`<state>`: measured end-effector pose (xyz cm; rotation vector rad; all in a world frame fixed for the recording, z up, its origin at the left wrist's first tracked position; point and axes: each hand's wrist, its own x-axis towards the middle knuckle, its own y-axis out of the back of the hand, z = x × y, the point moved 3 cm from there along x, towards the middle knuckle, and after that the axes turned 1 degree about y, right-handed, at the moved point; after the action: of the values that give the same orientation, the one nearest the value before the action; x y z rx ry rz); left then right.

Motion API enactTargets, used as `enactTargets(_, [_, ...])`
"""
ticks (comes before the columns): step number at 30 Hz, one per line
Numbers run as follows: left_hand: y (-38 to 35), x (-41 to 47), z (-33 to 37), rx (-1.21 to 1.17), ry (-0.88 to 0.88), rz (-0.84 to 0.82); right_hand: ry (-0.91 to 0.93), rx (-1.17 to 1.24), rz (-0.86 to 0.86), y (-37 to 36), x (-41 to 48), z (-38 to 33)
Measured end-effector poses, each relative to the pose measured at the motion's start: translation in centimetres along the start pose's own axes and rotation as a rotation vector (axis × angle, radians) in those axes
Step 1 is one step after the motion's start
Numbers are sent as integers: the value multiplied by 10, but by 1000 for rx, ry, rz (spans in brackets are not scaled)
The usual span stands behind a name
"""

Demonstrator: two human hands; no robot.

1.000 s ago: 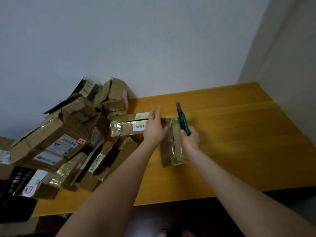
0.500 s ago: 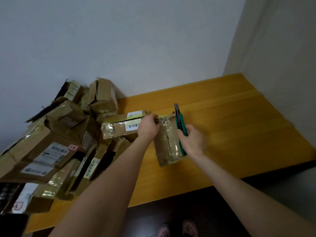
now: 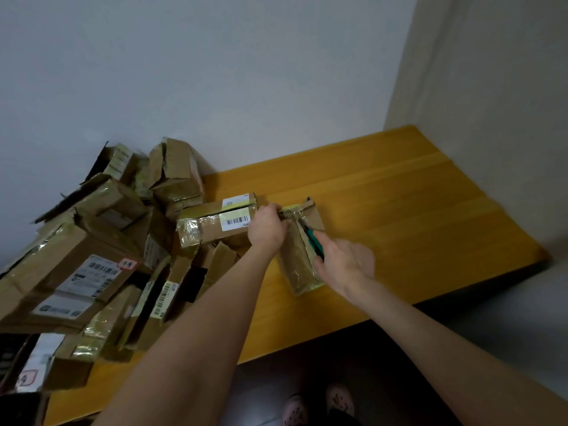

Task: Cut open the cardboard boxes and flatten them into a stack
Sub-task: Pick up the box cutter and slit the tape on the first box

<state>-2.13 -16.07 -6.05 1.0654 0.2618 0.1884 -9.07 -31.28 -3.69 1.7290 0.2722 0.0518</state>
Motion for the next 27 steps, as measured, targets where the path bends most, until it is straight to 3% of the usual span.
enactTargets(14, [-6,-6,14,0,-22,62,-9,-144,-132,7,3,-10])
enactTargets(27, [-1,8,1,-33,116,45,49,-214,-290,22,-2,-16])
